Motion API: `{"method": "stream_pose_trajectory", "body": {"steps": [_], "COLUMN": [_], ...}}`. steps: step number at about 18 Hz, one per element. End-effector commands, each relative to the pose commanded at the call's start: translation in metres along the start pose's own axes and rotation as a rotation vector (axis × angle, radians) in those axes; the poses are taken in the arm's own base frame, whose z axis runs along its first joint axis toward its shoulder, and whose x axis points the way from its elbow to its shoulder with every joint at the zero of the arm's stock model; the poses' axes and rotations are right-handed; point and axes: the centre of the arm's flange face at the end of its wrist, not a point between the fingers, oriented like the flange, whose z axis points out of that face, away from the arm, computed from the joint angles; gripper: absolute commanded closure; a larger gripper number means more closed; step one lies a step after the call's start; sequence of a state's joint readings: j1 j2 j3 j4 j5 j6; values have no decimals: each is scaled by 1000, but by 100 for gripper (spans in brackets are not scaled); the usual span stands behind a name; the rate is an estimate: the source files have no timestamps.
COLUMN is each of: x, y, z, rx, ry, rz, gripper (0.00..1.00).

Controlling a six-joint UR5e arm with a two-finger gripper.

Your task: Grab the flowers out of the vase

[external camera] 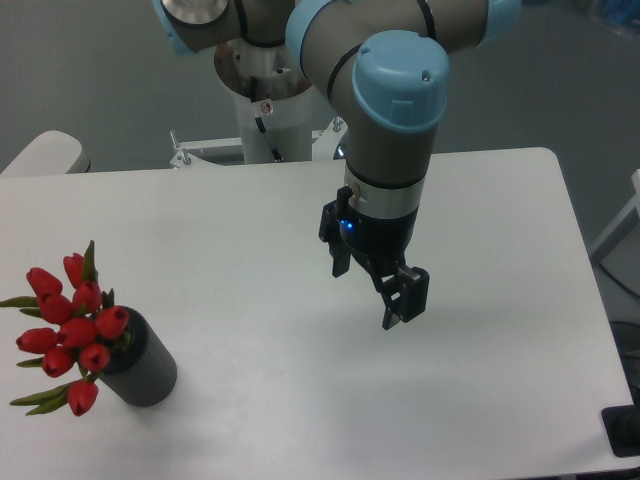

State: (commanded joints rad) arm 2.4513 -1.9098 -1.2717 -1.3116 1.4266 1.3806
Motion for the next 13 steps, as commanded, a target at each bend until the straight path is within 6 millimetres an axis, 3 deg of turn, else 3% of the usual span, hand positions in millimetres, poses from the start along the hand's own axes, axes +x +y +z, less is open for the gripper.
{"method": "stream_pose_trajectory", "body": {"steps": [5,13], "x": [3,19], "y": [-1,-25], "z": [4,11], "rx": [8,51], "ry": [11,40], "rz": [2,-31], "gripper": [0,0]}}
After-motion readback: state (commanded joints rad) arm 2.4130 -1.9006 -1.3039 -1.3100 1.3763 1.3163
